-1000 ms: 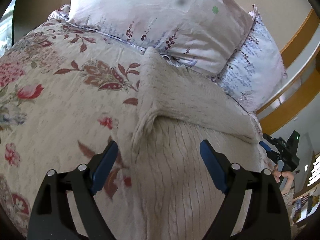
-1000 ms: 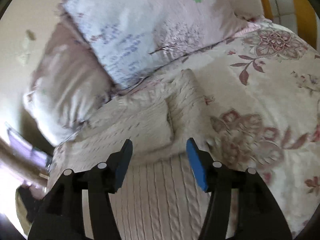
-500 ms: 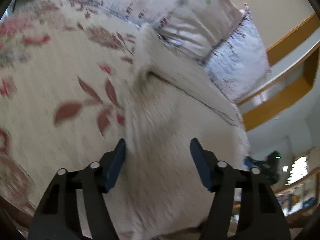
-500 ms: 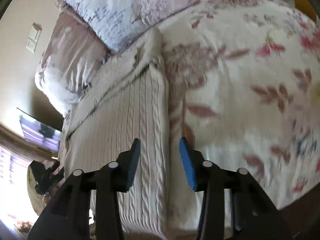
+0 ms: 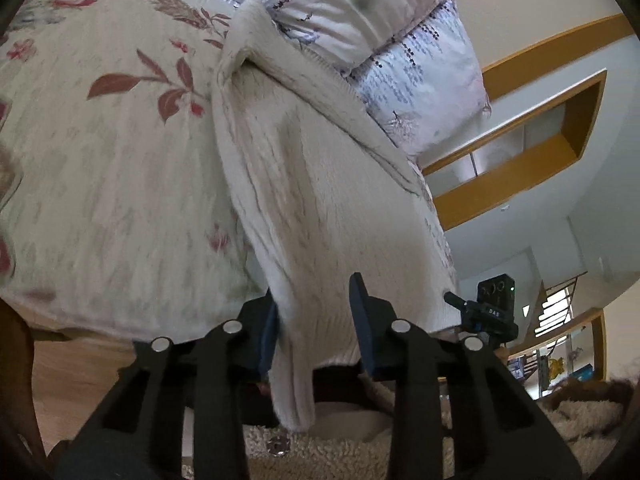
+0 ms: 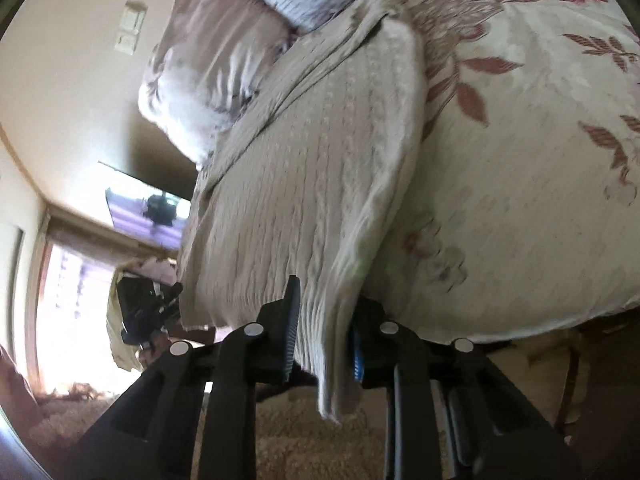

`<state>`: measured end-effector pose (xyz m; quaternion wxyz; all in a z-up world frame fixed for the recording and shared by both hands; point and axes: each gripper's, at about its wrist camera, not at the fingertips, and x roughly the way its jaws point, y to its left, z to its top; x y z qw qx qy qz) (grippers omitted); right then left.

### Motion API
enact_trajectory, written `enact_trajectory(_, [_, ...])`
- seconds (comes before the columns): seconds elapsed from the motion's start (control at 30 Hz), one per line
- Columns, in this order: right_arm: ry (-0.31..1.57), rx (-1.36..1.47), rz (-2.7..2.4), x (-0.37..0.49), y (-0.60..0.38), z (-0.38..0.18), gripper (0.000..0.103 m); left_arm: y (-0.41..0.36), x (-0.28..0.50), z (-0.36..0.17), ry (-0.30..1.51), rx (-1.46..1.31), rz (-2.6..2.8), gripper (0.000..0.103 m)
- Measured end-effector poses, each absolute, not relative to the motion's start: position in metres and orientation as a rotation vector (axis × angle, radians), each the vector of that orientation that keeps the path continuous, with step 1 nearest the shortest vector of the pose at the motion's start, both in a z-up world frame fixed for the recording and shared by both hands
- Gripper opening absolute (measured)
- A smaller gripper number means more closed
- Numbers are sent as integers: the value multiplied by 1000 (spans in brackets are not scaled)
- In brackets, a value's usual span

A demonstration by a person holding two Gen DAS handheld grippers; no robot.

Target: Fold small clothes

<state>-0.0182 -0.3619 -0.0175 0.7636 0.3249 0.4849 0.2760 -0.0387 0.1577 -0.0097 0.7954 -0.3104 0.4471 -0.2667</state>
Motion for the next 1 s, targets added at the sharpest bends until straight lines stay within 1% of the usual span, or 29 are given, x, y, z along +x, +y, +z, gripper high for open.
enact_trajectory(0.17, [1076, 654, 624, -22, -348, -17, 24, 157, -50, -12, 985, -664, -569, 30])
enact_trajectory(0.2, [1079, 645, 627, -23, -346, -17, 23, 156, -52, -14, 995, -656, -563, 29])
enact_trajectory(0.27, [1082, 623, 623, -23, -343, -17, 16, 156, -51, -16, 1008, -652, -551, 27])
enact_trajectory(0.3, [1079, 620, 624, -23, -342, -17, 12, 156, -51, -17, 1011, -653, -547, 25])
enact_trajectory(0.33, [1067, 618, 620, -24, -342, -16, 10, 156, -51, -19, 1018, -647, -539, 21])
enact_trajectory(0.37, [1055, 615, 617, -24, -343, -14, 9, 155, -51, -19, 1024, -636, -530, 18])
enact_trajectory(0.4, [1036, 611, 613, -24, -343, -11, 9, 155, -51, -19, 1031, -619, -517, 12])
enact_trajectory(0.43, [1010, 605, 608, -25, -344, -6, 9, 155, -51, -20, 1035, -609, -509, 9])
enact_trajectory(0.67, [823, 549, 541, -24, -354, 29, 8, 162, -53, -2, 970, -584, -528, 6])
enact_trajectory(0.9, [617, 393, 424, -21, -347, 66, 8, 183, -27, 47, 795, -563, -452, 6])
enact_trajectory(1.0, [537, 335, 372, -16, -343, 80, 8, 184, -5, 66, 764, -528, -409, 6])
